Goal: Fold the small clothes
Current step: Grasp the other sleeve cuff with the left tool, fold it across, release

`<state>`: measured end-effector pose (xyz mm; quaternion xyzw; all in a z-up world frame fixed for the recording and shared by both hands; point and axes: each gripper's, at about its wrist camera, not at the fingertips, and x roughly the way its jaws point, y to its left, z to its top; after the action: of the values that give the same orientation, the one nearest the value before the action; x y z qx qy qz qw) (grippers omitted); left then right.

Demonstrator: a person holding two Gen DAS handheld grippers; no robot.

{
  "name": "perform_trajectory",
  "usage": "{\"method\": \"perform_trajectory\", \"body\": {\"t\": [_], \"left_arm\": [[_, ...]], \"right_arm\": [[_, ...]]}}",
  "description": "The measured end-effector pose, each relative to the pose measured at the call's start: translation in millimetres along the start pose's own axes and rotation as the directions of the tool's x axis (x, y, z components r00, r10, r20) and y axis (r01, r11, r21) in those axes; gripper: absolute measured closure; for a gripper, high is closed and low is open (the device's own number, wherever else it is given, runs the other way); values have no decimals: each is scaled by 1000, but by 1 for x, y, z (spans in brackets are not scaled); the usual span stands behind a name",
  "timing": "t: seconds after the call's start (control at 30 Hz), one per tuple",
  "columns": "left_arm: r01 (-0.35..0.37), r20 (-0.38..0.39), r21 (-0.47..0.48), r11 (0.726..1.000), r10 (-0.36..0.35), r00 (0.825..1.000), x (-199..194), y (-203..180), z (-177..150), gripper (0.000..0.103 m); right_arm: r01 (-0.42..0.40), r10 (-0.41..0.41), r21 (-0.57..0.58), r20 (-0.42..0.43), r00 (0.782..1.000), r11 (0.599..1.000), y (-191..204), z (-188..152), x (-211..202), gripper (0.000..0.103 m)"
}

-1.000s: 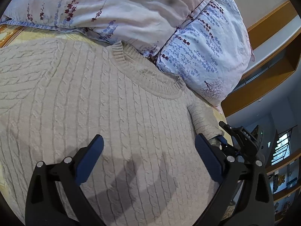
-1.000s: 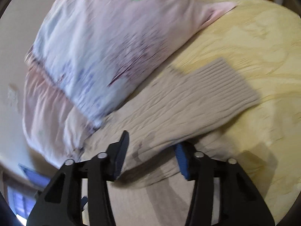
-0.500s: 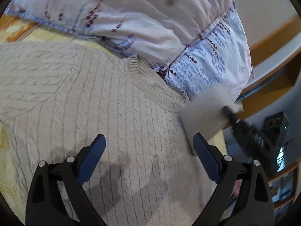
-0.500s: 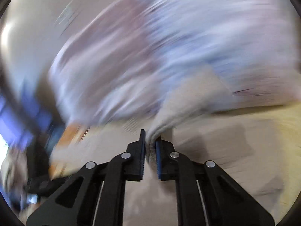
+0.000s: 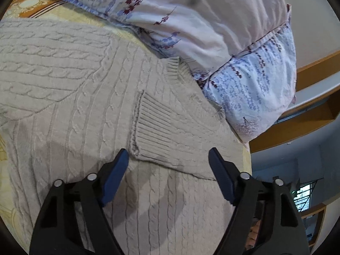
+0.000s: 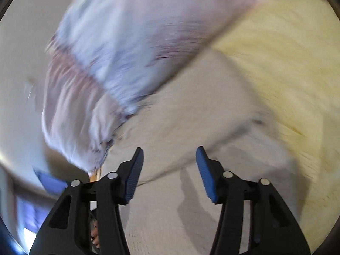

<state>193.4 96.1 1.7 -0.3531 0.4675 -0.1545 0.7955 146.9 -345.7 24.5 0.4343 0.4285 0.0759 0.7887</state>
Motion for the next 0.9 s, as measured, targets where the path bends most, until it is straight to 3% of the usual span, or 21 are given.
{"method": "perform_trajectory", "body": {"t": [0.13,0.37,0.47,0.53,0.6,0.77,0.9], "left_arm": [[-22,2,8,1000,22,1000,4,-2,6,32],[-58,8,27,998,58,998,16,-4,24,43],[-67,-9,46,997,67,998,27,-8,32,56],[-76,-21,62,995,77,997,34,-10,36,81],[-59,-52,67,996,62,997,42,-10,40,97],[-61,28,162,985,58,998,28,-28,50,98],[-170,65,200,965,160,985,29,-25,54,98]], "right_arm": [[15,-14,114,-8,1000,993,-34,2,10,53],[0,-16,139,115,993,990,-40,13,15,59],[10,-29,137,136,990,991,-43,15,18,66],[23,-41,128,142,989,992,-44,15,19,72],[30,-48,118,151,987,993,-43,16,18,90],[-8,-6,62,216,976,998,-33,11,-1,94],[95,-104,50,205,973,994,-36,5,1,94]]}}
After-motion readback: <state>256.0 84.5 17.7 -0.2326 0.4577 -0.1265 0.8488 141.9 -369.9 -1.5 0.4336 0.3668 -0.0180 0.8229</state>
